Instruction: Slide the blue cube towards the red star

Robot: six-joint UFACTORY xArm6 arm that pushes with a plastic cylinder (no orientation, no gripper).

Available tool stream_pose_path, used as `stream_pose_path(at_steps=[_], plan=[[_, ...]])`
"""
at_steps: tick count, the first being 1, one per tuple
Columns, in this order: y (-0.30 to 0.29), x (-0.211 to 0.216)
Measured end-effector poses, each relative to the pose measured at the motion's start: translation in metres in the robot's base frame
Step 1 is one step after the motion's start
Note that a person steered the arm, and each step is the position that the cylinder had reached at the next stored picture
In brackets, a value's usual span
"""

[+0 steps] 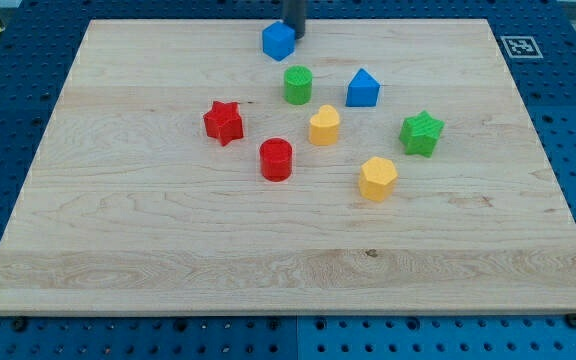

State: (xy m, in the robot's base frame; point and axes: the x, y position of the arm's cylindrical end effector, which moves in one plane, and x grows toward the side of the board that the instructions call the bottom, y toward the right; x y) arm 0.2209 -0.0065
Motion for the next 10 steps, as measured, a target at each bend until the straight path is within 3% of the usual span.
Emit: stream_pose_path(at_steps=[3, 5, 10], plan=[[-0.018, 0.045], [-0.055, 0.051], [-0.07, 0.085]])
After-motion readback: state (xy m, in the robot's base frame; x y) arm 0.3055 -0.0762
